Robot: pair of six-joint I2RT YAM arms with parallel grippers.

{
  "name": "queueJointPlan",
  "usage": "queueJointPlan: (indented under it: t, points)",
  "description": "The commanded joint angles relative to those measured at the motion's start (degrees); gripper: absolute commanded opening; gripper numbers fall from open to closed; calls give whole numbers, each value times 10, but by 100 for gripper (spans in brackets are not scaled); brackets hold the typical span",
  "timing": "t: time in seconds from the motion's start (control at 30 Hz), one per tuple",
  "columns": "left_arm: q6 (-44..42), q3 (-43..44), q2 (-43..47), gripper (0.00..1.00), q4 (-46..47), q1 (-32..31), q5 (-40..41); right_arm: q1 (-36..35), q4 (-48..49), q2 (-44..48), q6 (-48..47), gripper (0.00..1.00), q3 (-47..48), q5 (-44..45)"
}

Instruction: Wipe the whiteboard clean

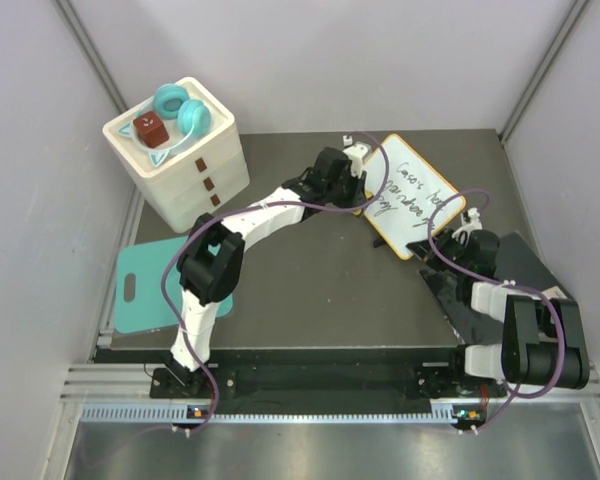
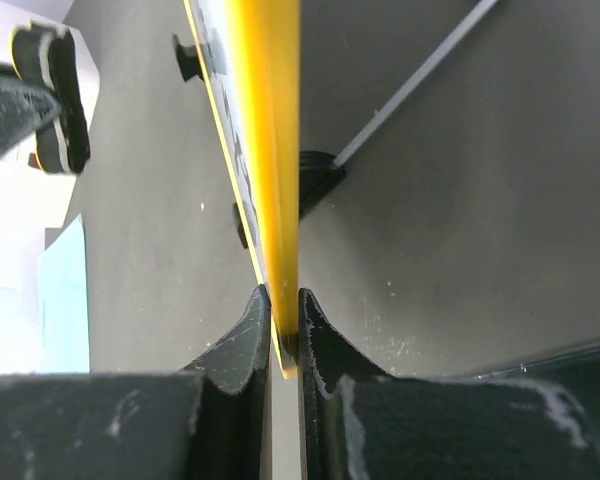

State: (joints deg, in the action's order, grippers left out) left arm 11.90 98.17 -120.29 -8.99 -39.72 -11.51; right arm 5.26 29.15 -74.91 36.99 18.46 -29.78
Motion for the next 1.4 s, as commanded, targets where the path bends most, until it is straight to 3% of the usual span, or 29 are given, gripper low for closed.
queueJointPlan:
  t: [0.0, 0.33, 0.6, 1.07, 1.2, 1.37]
  points:
    - [22, 34, -16, 0, 61, 1, 49, -9, -101, -28, -31, 0, 4, 36]
    - [26, 118, -119, 0, 100, -6, 40, -9, -109, -44, -32, 0, 13, 33]
    - [28, 134, -177, 0, 122, -13, 30, -9, -111, -48, -36, 0, 16, 31]
    - [84, 64, -198, 0, 208, -111, -26, -13, -111, -47, -41, 0, 18, 28]
    - [89, 27, -191, 0, 206, -98, 29, -13, -110, -47, -42, 0, 18, 26]
    - [166, -3, -195, 0, 184, -37, 18, -14, -108, -47, -43, 0, 18, 24]
